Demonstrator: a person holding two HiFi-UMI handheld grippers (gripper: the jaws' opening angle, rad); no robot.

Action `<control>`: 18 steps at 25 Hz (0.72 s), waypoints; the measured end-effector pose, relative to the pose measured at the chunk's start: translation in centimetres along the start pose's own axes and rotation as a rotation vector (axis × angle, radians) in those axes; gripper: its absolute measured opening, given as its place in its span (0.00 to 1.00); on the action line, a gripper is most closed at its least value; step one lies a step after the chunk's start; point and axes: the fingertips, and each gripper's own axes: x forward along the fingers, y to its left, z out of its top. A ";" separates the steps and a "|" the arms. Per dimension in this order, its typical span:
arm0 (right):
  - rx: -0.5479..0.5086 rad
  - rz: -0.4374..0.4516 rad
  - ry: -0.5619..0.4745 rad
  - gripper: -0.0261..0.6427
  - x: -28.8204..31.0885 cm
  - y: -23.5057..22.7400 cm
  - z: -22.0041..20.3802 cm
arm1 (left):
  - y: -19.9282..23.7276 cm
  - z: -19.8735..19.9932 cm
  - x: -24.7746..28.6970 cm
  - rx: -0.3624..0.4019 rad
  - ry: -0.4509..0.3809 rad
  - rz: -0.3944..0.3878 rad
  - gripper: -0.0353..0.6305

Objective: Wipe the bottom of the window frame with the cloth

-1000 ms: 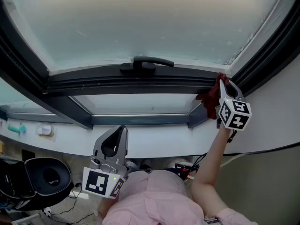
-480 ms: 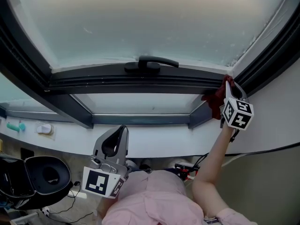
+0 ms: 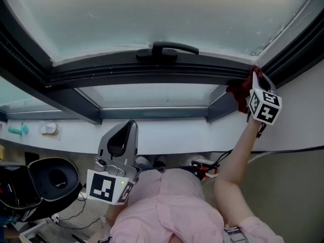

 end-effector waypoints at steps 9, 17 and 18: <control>-0.044 -0.006 0.018 0.11 -1.0 0.7 -0.9 | 2.0 -1.1 -2.8 -0.025 0.079 0.008 0.05; -0.009 -0.076 -0.009 0.11 -1.4 0.4 -0.6 | 5.0 -1.3 -3.5 -0.021 0.134 0.004 0.05; -0.008 -0.082 -0.011 0.11 -1.4 0.4 -0.4 | 5.3 -1.5 -3.6 -0.021 0.141 0.005 0.05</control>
